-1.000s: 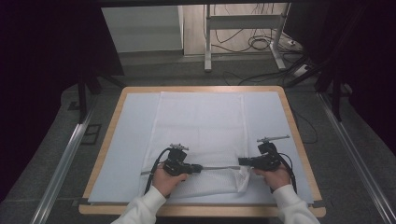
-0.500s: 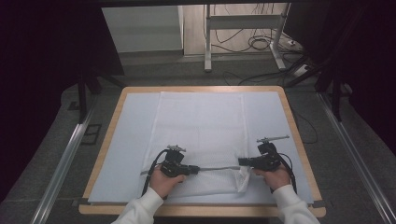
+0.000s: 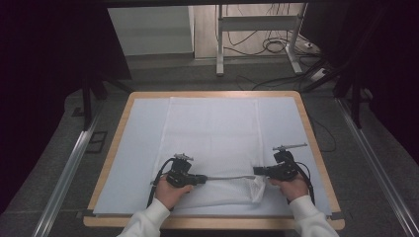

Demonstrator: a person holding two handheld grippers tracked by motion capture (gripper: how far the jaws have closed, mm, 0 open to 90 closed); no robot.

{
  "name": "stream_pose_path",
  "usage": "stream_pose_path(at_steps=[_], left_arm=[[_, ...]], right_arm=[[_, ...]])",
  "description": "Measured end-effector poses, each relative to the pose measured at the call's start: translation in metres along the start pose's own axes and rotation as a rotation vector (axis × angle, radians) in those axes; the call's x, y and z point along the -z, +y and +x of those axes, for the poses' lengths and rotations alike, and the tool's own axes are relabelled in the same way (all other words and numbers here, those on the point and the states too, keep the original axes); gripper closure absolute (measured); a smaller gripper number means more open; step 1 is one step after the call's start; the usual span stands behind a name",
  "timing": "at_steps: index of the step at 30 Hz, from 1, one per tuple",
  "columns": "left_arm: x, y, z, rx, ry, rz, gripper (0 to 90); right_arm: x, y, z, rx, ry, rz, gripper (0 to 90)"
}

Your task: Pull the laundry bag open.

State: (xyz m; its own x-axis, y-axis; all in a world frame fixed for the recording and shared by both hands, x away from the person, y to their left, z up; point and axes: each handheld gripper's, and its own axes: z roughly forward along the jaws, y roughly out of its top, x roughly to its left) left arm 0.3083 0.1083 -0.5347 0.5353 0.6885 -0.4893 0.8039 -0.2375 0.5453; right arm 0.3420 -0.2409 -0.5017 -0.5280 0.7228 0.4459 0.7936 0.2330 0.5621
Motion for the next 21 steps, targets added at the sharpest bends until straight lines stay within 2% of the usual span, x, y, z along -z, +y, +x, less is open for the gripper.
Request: stream_pose_path(at_steps=[21], left_arm=[[0.019,-0.008,0.016,0.037,0.006,-0.013,86.6]], right_arm=[[0.001,-0.001,-0.001,0.001,-0.003,-0.001,87.7]])
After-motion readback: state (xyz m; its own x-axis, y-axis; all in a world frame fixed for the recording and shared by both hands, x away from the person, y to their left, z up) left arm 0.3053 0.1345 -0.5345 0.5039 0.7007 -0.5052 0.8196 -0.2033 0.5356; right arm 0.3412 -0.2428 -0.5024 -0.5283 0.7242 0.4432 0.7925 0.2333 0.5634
